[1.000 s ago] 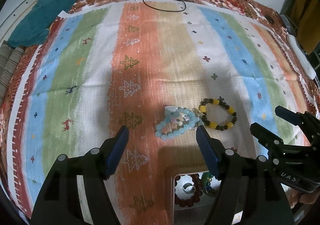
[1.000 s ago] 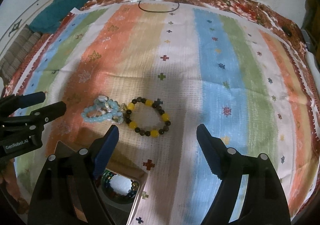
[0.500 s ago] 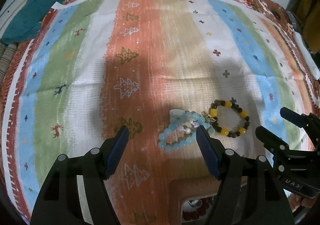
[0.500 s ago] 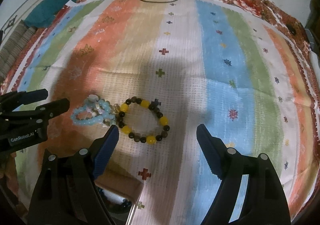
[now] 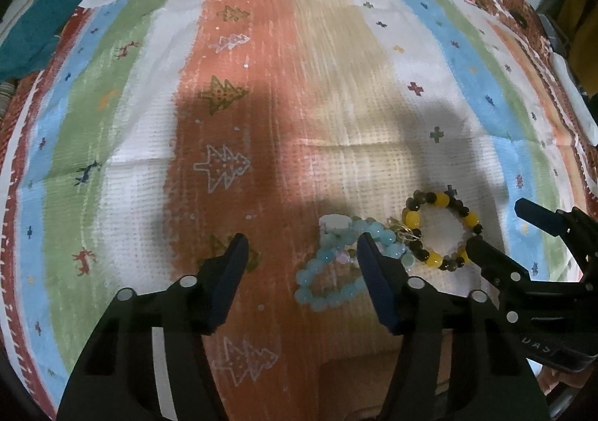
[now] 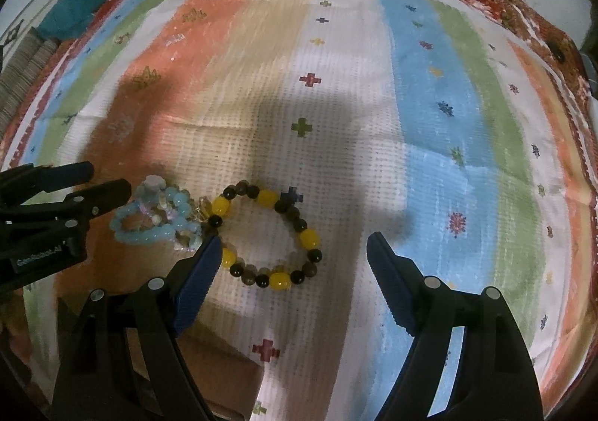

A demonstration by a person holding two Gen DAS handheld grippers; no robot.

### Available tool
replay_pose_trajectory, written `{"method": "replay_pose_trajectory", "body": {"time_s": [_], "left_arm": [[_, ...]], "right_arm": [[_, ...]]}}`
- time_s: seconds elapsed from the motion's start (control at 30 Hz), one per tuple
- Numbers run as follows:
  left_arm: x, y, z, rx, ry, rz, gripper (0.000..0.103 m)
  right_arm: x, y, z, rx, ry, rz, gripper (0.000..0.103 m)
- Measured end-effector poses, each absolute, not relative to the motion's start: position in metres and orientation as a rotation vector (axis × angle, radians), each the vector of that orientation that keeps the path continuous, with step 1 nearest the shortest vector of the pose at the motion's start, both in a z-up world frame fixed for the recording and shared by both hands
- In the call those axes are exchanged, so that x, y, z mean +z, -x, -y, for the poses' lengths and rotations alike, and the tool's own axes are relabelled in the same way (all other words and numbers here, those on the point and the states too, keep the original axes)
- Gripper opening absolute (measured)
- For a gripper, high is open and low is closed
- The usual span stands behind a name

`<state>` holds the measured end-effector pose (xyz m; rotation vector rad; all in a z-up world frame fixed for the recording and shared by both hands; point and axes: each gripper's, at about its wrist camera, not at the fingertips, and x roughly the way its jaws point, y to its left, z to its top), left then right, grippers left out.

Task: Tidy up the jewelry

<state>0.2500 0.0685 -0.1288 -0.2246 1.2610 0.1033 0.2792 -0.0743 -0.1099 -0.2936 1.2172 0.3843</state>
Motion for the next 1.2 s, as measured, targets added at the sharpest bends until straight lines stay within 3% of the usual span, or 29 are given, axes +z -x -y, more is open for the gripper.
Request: {"method": "replay_pose_trajectory", "body": {"time_s": [0.1, 0.47, 0.6, 0.87, 1.03, 1.2], "left_arm": [[-0.135, -0.254, -0.068, 0.099, 0.221, -1.275, 0.054], [-0.153, -0.263, -0.060, 0.077, 0.184, -1.311, 0.040], [-0.155, -0.266, -0.057, 0.059, 0.188, -1.305, 0.027], [-0.163, -0.269, -0.060, 0.002, 0.281, -1.302, 0.013], [-0.163, -0.270, -0.060, -0.004, 0.272, -1.297, 0.010], [-0.158, -0.270, -0.053, 0.010, 0.242, -1.294, 0.010]], "right_arm": [[-0.115, -0.283, 0.072, 0.384, 0.299, -1.226, 0.079], [-0.135, -0.294, 0.067, 0.384, 0.322, -1.262, 0.059], [-0.142, -0.297, 0.065, 0.382, 0.343, -1.266, 0.049], [-0.148, -0.297, 0.056, 0.393, 0.374, -1.257, 0.033], [-0.147, -0.297, 0.056, 0.394, 0.375, -1.250, 0.013], [-0.145, -0.293, 0.059, 0.398, 0.379, -1.240, 0.012]]}}
